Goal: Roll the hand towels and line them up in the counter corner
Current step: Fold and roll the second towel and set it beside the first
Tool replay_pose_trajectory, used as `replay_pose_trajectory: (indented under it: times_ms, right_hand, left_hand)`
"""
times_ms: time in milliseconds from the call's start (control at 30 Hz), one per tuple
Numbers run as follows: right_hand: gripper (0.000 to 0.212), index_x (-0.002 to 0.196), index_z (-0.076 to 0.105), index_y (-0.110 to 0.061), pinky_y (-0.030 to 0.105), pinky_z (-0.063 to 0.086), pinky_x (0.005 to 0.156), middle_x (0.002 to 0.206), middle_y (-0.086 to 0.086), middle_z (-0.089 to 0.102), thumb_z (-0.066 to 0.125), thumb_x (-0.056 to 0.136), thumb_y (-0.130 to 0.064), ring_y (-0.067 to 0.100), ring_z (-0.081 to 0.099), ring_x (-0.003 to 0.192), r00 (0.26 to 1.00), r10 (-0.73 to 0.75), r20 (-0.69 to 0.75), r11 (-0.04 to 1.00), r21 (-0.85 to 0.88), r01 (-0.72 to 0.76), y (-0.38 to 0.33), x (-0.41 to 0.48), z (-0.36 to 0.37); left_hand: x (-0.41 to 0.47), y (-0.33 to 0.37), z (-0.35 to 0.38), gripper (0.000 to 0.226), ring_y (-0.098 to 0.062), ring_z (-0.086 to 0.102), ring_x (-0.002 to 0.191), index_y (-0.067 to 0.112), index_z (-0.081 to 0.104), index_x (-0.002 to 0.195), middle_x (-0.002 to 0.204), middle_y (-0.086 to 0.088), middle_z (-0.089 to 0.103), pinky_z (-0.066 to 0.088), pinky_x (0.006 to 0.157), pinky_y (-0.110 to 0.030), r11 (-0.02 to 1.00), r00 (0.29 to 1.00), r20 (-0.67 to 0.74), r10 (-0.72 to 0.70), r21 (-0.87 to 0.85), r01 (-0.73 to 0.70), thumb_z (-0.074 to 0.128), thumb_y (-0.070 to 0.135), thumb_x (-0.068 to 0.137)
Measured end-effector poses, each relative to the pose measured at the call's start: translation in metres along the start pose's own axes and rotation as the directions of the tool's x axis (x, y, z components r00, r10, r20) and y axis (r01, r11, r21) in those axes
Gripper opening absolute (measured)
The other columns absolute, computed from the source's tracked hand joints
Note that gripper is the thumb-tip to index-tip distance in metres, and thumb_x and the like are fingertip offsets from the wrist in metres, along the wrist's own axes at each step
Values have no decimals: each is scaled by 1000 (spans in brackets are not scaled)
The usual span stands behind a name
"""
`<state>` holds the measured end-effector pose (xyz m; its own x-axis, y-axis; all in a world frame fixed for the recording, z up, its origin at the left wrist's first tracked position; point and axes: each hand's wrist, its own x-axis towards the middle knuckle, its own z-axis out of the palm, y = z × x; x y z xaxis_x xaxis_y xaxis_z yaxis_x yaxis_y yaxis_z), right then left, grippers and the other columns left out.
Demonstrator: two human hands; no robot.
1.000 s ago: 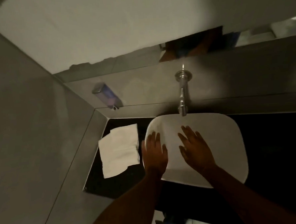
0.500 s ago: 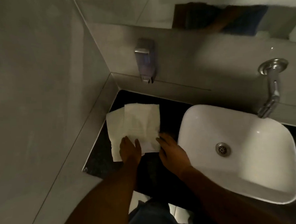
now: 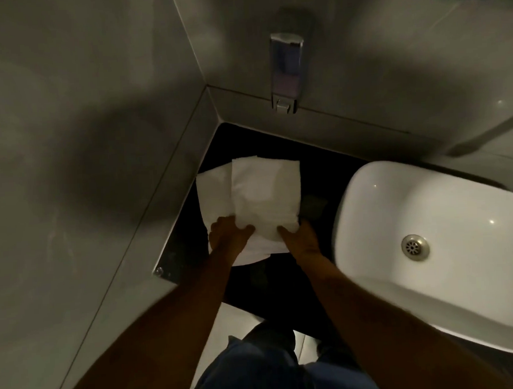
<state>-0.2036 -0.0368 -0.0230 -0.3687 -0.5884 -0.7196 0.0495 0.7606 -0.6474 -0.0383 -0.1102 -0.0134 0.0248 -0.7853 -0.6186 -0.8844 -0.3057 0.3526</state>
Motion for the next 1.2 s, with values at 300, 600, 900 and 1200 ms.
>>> replay_pose_trajectory:
  times_ms: [300, 600, 900, 1200]
  right_hand:
    - [60, 150, 41, -11, 38, 51, 92, 148, 16, 50, 65, 97, -28, 33, 59, 117, 984, 176, 35, 984, -2, -176, 35, -13, 3]
    - [47, 135, 49, -7, 23, 50, 46, 85, 15, 64, 70, 95, -19, 20, 58, 54, 900, 410, 150, 848, 302, -436, 67, -40, 4]
    - [44, 133, 53, -2, 13, 38, 37, 66, 8, 56, 68, 96, -20, 9, 49, 34, 895, 429, 121, 860, 248, -445, 66, -35, -8]
    - [40, 132, 49, -9, 17, 43, 42, 69, 10, 56, 65, 96, -15, 18, 48, 49, 922, 383, 51, 865, 332, -377, 79, -45, -13]
  left_hand:
    - [-25, -47, 7, 63, -33, 59, 123, 11, 51, 139, 138, -12, 59, 50, 98, -35, 893, 992, 116, -43, -441, 90, 78, 35, 88]
    - [-65, -73, 22, 70, -22, 58, 123, 29, 47, 141, 141, 1, 57, 49, 101, -42, 851, 857, -166, 487, 311, -423, 62, 68, 85]
    - [-72, -59, 33, 51, -25, 58, 127, 28, 71, 107, 130, -1, 67, 6, 122, -49, 450, 692, 202, 693, 629, -634, 81, 52, 63]
    - [-81, -84, 17, 33, -33, 47, 142, 26, 77, 85, 146, -7, 60, -12, 126, -53, 504, 781, 119, 613, 703, -502, 64, 56, 80]
